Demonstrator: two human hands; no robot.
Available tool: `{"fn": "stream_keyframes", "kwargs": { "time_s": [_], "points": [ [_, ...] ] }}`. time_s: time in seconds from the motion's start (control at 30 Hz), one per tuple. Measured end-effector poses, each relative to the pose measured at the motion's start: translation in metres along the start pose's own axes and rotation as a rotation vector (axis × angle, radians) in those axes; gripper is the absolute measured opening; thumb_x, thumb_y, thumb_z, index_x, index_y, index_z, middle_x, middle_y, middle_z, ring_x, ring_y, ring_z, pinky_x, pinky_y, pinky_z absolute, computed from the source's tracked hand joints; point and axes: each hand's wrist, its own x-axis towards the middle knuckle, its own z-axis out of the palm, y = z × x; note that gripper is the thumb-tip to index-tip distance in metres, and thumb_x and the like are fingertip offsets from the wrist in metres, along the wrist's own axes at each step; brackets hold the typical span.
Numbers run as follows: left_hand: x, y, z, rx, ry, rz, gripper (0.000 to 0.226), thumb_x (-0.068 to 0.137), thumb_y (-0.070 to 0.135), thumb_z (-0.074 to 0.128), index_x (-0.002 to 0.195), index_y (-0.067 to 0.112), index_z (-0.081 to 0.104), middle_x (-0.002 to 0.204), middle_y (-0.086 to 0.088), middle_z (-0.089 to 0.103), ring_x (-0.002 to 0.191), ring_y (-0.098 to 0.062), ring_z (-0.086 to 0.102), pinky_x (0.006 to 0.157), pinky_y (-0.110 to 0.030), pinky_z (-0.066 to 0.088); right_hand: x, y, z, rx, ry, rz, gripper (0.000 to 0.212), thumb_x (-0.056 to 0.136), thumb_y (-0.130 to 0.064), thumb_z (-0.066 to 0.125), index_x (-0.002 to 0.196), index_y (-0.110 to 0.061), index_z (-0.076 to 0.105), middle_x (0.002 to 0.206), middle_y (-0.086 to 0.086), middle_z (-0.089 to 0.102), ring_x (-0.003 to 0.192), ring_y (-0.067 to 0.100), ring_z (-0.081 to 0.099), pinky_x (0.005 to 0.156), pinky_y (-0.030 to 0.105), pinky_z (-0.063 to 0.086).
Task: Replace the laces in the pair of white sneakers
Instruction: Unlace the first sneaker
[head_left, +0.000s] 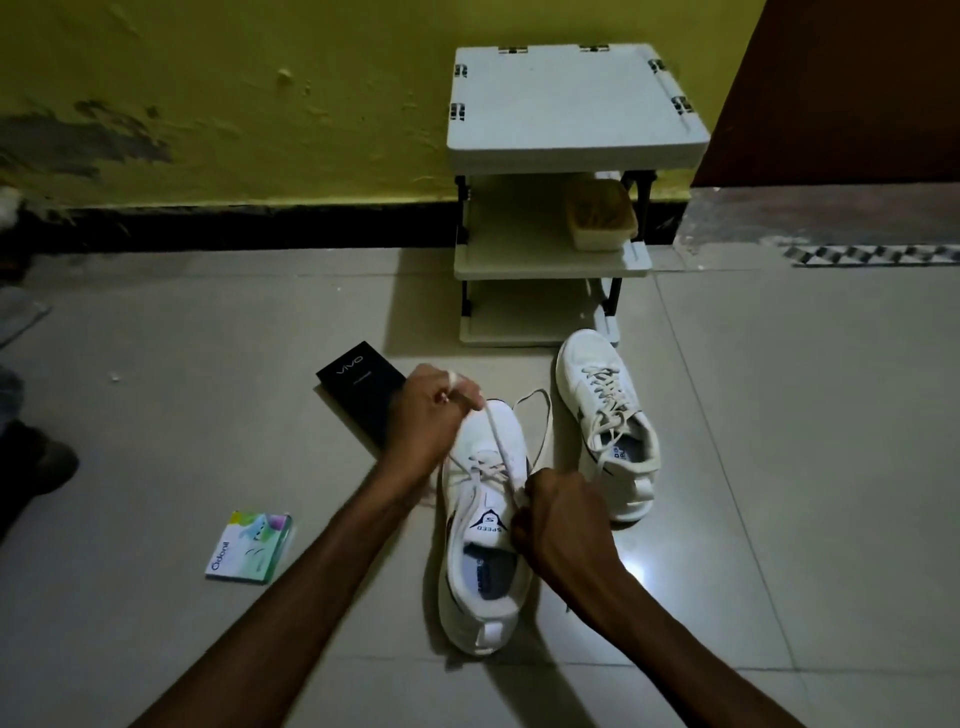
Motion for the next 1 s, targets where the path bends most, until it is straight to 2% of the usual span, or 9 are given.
{"fn": "stream_keyframes", "kwargs": {
  "time_s": [0.13,0.2,0.37,0.47,0.53,0.63,0.73,0.9,1.0],
  "points": [
    [0.002,-0.005,-0.012,-1.147,-0.027,-0.565,0.031,0.1,0.007,0.037,0.073,0.019,0.048,0.059,0.005,0.054,0.045,-0.008,0.048,0.045,-0.019,0.041,-0.001,0.004,0.0,0.0,-0.023,0.02,0.032,0.081,-0.02,0.063,0.063,-0.017,0.037,0.068,0.001,0.051,0.067,0.018,0.049,0.048,0.019,0.026],
    [0.009,-0.009,-0.019,-1.26,-0.098,-0.585,0.031,0.101,0.011,0.031,0.074,0.02,0.042,0.05,0.008,0.042,0.03,-0.004,0.03,0.03,-0.014,0.022,-0.002,0.004,-0.003,-0.004,-0.032,0.019,0.043,0.081,-0.021,0.064,0.06,-0.022,0.026,0.061,-0.006,0.033,0.063,0.014,0.043,0.045,0.016,0.016],
    [0.011,-0.012,-0.02,-0.112,-0.269,-0.378,0.031,0.103,0.03,0.043,0.101,0.007,0.064,0.077,-0.004,0.069,0.06,-0.012,0.058,0.051,-0.022,0.04,-0.003,0.007,-0.001,0.042,-0.055,-0.018,0.012,0.084,-0.021,0.063,0.082,-0.019,0.051,0.074,-0.004,0.056,0.072,0.017,0.059,0.056,0.019,0.039],
    [0.003,-0.012,-0.023,0.549,-0.476,-0.124,0.04,0.102,0.039,0.041,0.121,0.008,0.057,0.126,-0.014,0.06,0.112,-0.028,0.058,0.087,-0.032,0.045,-0.005,0.008,0.007,0.025,-0.061,-0.098,0.059,0.087,-0.022,0.062,0.14,-0.024,0.037,0.107,0.007,0.065,0.093,0.025,0.064,0.079,0.035,0.053],
    [-0.007,-0.004,-0.029,0.762,-0.527,-0.072,0.038,0.102,0.04,0.039,0.107,0.01,0.062,0.115,-0.013,0.062,0.11,-0.03,0.057,0.084,-0.032,0.041,-0.005,0.009,0.009,-0.033,-0.075,-0.142,0.061,0.089,-0.024,0.061,0.145,-0.027,0.035,0.115,0.007,0.061,0.098,0.027,0.063,0.085,0.036,0.053],
    [-0.023,0.004,-0.034,0.781,-0.331,-0.09,0.04,0.096,0.046,0.052,0.077,0.014,0.068,0.085,-0.002,0.063,0.092,-0.026,0.062,0.071,-0.03,0.041,-0.005,0.011,0.013,-0.032,-0.066,-0.174,0.045,0.092,-0.026,0.058,0.136,-0.022,0.047,0.118,0.005,0.059,0.1,0.024,0.062,0.087,0.032,0.052],
    [-0.044,0.009,-0.027,0.787,-0.073,-0.002,0.031,0.089,0.049,0.062,0.079,0.02,0.063,0.098,-0.001,0.058,0.094,-0.023,0.059,0.074,-0.032,0.044,-0.007,0.012,0.013,-0.075,-0.021,-0.201,0.025,0.093,-0.023,0.055,0.117,-0.017,0.059,0.109,0.006,0.06,0.092,0.024,0.062,0.072,0.026,0.043],
    [-0.066,-0.016,0.0,0.804,-0.384,-0.082,0.052,0.085,0.057,0.061,0.119,0.02,0.049,0.117,-0.005,0.062,0.107,-0.028,0.06,0.083,-0.034,0.047,-0.006,0.012,0.013,-0.11,0.013,-0.236,0.022,0.091,-0.026,0.058,0.109,-0.014,0.064,0.108,0.007,0.06,0.089,0.025,0.063,0.067,0.023,0.036],
    [-0.072,-0.034,0.012,0.756,-0.311,-0.088,0.043,0.091,0.047,0.057,0.123,0.02,0.054,0.122,-0.006,0.06,0.11,-0.026,0.059,0.089,-0.034,0.05,-0.005,0.012,0.008,-0.093,0.048,-0.262,0.021,0.088,-0.025,0.063,0.103,-0.013,0.07,0.108,0.008,0.059,0.083,0.026,0.065,0.065,0.022,0.037]
  ]
}}
